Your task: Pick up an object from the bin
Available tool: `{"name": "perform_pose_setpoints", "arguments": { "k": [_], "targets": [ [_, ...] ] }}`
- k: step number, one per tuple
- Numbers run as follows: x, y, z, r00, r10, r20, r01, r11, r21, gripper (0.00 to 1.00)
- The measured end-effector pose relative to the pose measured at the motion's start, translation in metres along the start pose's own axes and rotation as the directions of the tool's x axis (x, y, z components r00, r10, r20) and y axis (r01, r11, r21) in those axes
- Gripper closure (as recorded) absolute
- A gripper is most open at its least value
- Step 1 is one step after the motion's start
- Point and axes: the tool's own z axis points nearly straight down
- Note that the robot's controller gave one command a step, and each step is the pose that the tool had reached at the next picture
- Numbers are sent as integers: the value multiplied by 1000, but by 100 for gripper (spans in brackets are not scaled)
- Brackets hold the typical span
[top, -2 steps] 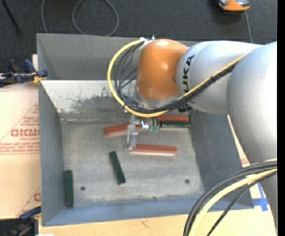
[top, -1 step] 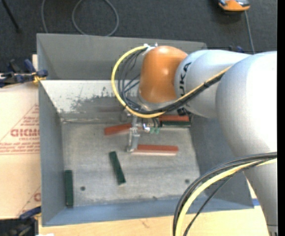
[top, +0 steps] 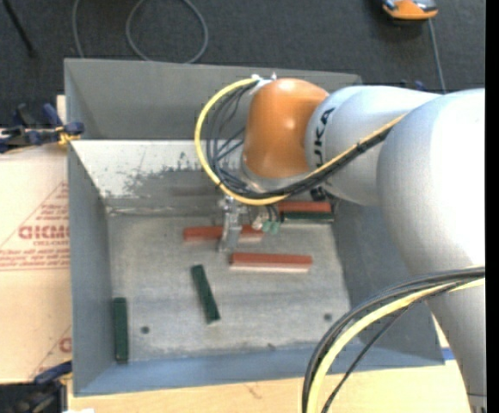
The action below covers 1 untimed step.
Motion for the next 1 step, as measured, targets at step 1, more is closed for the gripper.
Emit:
{"name": "perform_pose_setpoints", "arguments": {
  "k": [1],
  "targets": [
    [4, -19, -179, 1000, -22, 9, 22, 1000, 3, 100]
  ]
}}
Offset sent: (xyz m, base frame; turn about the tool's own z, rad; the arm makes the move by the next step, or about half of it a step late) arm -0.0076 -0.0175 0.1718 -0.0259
